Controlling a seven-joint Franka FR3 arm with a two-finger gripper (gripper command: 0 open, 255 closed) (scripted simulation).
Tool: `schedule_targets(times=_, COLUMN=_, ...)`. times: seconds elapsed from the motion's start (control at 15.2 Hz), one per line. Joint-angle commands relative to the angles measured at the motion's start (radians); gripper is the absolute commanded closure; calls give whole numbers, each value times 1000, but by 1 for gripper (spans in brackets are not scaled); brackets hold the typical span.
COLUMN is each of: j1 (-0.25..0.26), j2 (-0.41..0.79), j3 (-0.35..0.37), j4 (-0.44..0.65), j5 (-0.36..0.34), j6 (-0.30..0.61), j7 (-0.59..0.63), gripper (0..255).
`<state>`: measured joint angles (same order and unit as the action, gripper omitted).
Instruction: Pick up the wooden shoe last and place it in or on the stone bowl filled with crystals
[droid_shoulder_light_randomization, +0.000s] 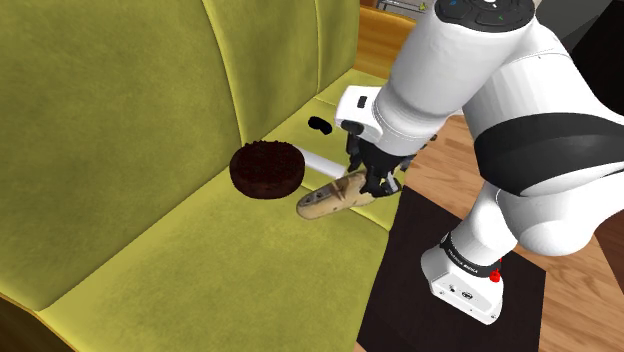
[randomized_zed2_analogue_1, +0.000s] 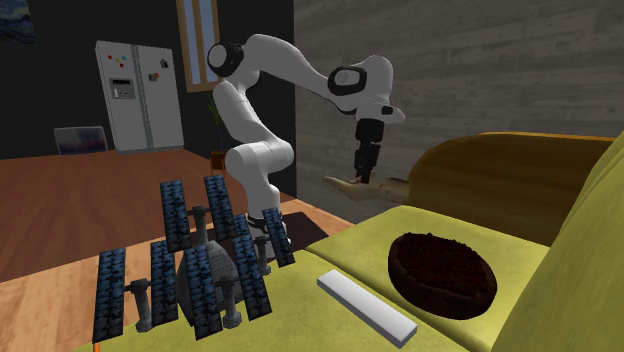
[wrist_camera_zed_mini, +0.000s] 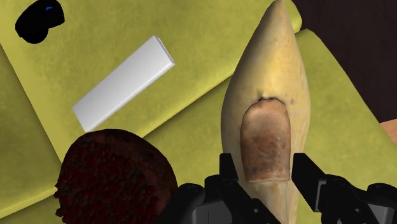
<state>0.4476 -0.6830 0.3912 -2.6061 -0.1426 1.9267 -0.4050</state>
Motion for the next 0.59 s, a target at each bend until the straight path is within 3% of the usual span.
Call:
schedule_targets(times=0.0, j1=1, j2=-9, j3=-5, j4=20, j5=1, j6=-27, j7=-9, gripper=255)
schedule_targets(times=0.33, j1=0, j2=-20, j3=-15, j4=69, j5=0, j6=-84, j7=-28, gripper=255)
schedule_targets(times=0.53, j1=-52, j2=81, j3=-34, j4=132, j5=-46, j6=-37, j7=-52, gripper=255)
